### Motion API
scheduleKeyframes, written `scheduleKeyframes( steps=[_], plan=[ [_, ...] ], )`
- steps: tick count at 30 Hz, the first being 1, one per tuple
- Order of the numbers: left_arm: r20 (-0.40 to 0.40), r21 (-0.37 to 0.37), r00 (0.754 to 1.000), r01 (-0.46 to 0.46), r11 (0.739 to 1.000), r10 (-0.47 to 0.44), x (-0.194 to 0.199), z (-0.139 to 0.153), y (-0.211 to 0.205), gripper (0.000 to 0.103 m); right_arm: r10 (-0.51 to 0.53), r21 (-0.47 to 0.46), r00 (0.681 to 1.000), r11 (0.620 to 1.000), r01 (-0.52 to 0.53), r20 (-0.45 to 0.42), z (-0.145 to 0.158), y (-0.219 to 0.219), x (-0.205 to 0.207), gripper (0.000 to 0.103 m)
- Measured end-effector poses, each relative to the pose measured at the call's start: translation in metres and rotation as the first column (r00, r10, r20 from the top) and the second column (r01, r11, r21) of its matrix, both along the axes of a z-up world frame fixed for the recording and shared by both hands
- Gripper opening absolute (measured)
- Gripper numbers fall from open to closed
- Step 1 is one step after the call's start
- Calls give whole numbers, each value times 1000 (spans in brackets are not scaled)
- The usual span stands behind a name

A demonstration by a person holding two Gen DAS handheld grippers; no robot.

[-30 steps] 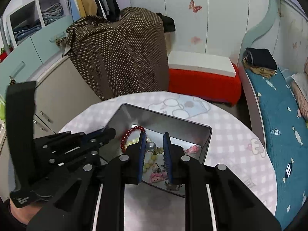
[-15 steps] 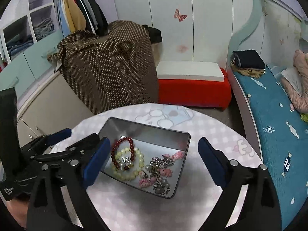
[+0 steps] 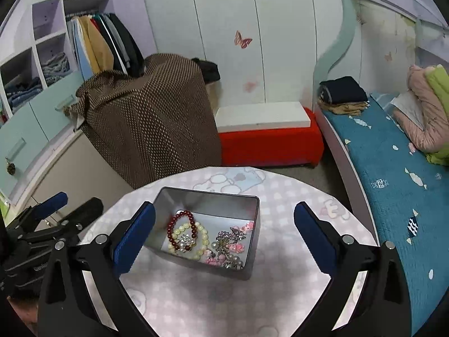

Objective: Organize jewelry

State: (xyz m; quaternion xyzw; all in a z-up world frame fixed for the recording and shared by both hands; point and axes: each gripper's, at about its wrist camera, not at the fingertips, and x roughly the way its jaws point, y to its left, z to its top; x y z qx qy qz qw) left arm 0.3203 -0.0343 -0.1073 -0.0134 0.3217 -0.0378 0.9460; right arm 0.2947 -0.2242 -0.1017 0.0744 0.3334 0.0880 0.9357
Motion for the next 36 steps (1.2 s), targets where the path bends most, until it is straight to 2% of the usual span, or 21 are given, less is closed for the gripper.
scheduleKeyframes(
  steps=[10,21,26,29,36],
  plan=[
    [102,22,995,20,1000,-22,-70,43,1,97,-30,-22,995,999,32,98,32,-2,-61,95],
    [239,10,971,1,1000,-3,-192,84,7,98,-82,-40,961,995,96,264,67,7,-174,95],
    [283,23,959,11,1000,-17,-246,100,5,98,-97,-55,947,991,119,306,71,14,-223,95],
    [327,47,945,-14,999,-2,-273,108,3,98,-118,-45,940,989,139,319,69,14,-242,95],
    [347,53,937,-41,998,20,-304,113,7,98,-142,-36,930,986,163,339,66,13,-272,95]
  ],
)
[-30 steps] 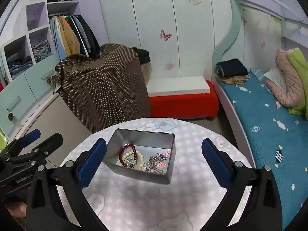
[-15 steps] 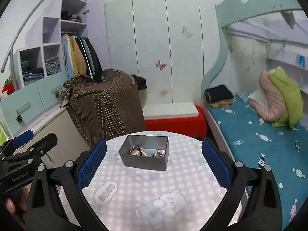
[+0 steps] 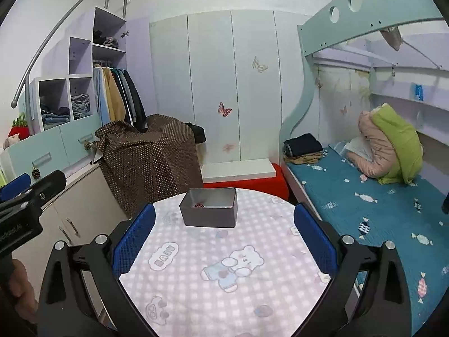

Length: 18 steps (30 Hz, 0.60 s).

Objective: Organize jewelry

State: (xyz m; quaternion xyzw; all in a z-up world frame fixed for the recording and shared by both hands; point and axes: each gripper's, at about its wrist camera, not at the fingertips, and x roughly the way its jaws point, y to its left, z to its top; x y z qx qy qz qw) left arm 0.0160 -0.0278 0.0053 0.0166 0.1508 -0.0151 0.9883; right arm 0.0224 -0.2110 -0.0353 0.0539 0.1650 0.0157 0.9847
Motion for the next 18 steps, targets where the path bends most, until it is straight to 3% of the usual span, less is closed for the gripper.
scheduleKeyframes(
  steps=[18],
  plan=[
    [26,-17,1000,7,1000,-7,-21,4,11,98,34,-18,999,999,-33,35,5,18,-17,95]
  ],
)
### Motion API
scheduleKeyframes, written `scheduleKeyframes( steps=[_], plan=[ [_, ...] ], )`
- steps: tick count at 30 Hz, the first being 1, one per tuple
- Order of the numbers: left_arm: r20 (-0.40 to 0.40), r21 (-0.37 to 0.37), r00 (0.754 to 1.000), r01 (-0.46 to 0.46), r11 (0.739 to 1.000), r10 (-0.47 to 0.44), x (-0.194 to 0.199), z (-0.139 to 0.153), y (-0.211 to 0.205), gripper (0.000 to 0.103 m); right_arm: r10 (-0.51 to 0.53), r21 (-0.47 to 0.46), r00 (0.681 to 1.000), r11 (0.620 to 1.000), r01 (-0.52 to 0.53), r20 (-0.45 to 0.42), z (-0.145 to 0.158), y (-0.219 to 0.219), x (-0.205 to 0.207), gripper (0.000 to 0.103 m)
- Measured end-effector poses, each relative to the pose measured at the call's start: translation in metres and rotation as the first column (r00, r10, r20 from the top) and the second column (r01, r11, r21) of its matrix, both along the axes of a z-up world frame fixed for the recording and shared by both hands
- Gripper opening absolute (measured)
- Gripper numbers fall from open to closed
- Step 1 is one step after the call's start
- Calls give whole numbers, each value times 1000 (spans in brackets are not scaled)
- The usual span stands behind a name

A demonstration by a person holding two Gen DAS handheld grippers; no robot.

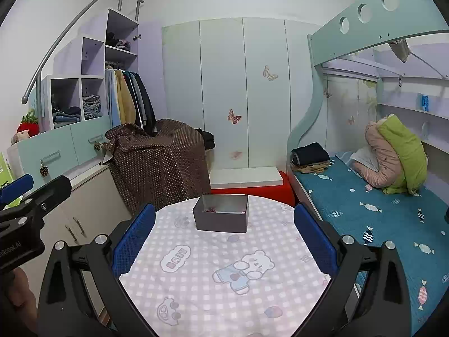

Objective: Organize jewelry

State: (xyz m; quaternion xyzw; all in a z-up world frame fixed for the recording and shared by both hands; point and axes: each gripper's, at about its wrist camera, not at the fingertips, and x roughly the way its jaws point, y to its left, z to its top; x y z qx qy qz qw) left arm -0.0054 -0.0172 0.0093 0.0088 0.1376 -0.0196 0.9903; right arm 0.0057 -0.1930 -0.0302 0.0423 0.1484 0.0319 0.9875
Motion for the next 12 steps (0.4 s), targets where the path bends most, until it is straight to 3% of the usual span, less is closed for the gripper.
scheduleKeyframes(
  steps=[12],
  plan=[
    [-2,15,1000,-5,1000,5,-3,-5,-1,98,-23,3,1000,1000,23,4,2,-4,-2,95]
  ],
)
